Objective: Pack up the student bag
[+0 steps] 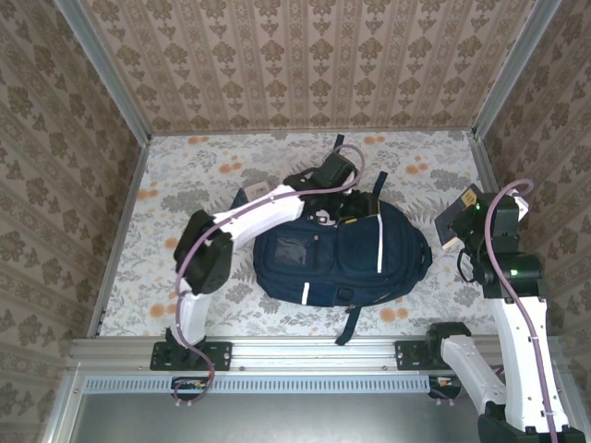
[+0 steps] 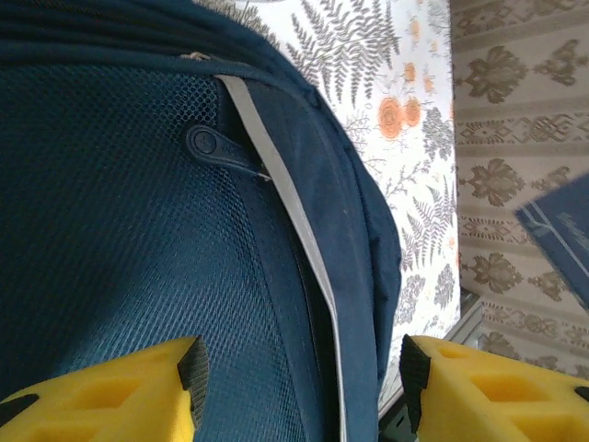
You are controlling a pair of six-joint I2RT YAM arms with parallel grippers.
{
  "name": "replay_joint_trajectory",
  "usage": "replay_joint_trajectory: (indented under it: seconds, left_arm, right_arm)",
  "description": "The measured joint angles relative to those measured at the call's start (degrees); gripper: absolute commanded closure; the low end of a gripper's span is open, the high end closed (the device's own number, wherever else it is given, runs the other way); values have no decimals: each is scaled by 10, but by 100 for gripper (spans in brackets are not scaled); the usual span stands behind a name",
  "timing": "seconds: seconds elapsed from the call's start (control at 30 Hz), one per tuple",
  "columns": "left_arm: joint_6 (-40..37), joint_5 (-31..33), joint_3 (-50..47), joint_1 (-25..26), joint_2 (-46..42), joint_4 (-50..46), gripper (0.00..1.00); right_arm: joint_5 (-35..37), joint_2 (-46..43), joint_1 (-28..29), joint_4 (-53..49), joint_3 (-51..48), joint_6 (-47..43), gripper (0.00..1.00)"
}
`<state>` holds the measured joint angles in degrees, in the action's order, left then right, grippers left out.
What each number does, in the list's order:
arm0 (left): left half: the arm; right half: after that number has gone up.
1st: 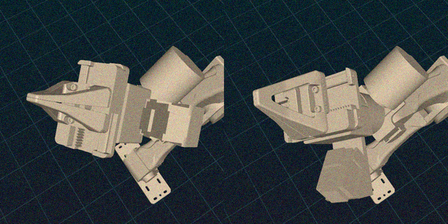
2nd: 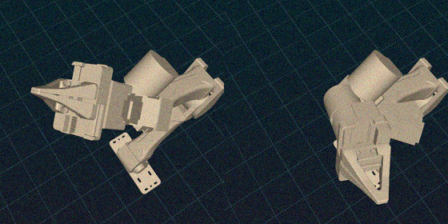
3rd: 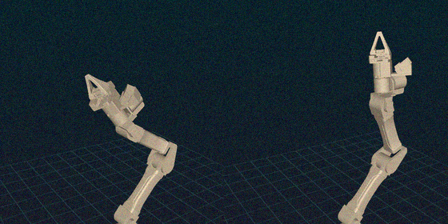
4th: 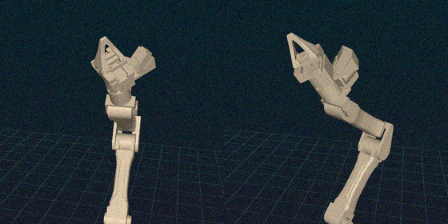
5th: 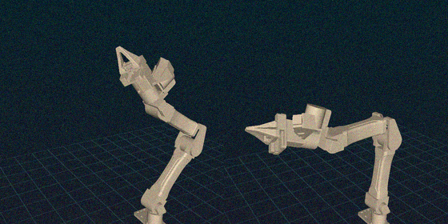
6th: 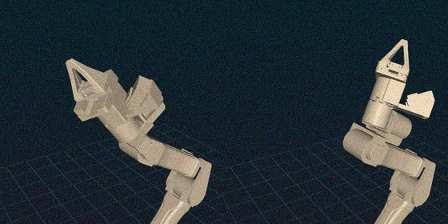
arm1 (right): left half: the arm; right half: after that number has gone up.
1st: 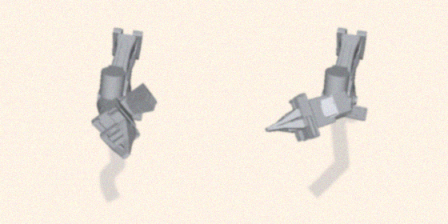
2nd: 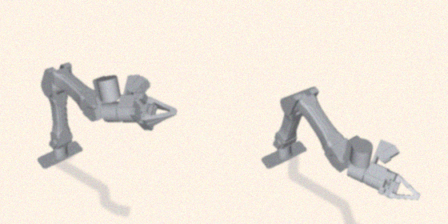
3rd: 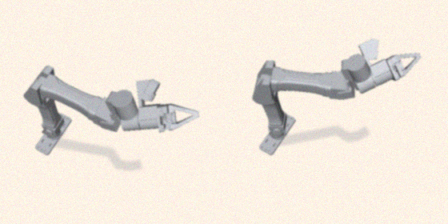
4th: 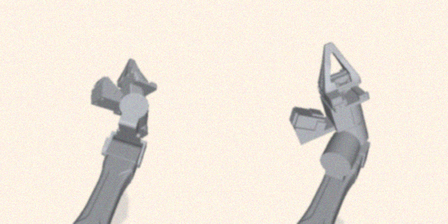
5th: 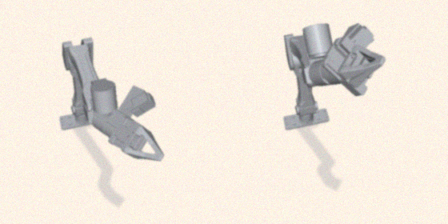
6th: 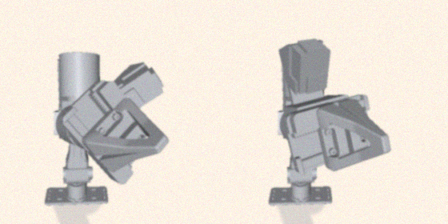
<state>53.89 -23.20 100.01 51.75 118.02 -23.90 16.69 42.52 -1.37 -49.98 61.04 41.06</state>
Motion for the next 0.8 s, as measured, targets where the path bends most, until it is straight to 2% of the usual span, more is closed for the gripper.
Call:
replay_joint_trajectory:
  seconds: [0.2,0.57,0.63,0.7,0.8]
  left_arm:
    - [50,-17,61,12,61,5,44]
    - [83,-33,68,42,74,10,53]
    - [87,-34,68,42,79,9,64]
    - [85,-34,75,44,88,-2,84]
    - [70,-27,91,44,101,-25,100]
  right_arm:
    - [1,-4,0,0,0,0,100]
    - [7,-13,4,1,-4,-4,100]
    - [7,-13,5,1,-4,-4,100]
    - [7,-14,7,1,-4,-4,100]
    - [7,-16,7,1,-4,-5,100]
